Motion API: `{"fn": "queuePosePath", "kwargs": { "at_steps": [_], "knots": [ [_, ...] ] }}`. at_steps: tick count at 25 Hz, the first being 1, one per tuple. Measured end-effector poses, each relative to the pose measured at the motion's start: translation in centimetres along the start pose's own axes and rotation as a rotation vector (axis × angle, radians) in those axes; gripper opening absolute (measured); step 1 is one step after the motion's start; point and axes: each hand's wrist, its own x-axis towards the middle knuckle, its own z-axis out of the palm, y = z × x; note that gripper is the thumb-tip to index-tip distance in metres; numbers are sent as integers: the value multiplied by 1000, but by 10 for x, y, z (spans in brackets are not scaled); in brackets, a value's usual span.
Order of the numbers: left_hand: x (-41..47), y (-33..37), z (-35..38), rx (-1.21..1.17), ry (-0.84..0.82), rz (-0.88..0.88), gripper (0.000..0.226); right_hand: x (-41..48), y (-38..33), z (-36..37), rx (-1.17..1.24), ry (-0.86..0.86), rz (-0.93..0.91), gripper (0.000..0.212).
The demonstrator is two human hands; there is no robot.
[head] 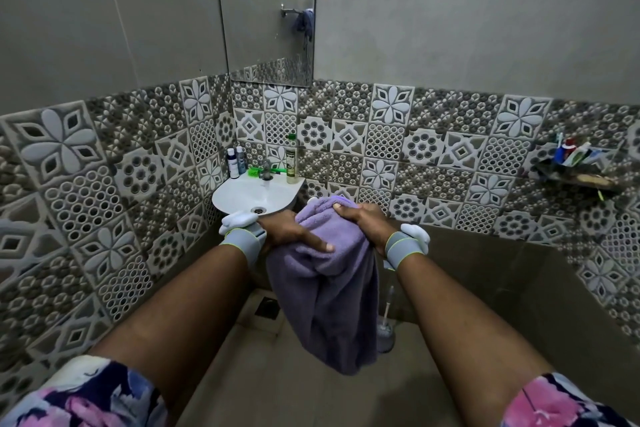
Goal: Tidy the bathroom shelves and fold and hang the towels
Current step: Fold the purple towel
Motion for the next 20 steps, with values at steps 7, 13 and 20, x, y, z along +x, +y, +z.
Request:
{"fn": "queuePosePath", "kwargs": {
  "at_steps": [7, 13, 20],
  "knots": [
    [2, 7, 3, -838, -142, 160, 28, 5, 0, 11, -144, 162, -192, 33],
    [11, 3, -1, -1195, -22, 93, 54, -4, -18, 16, 20, 122, -221, 25],
    [18, -13, -10, -1179, -23, 156, 30, -10, 0, 14, -226, -115, -157, 10]
  ]
}}
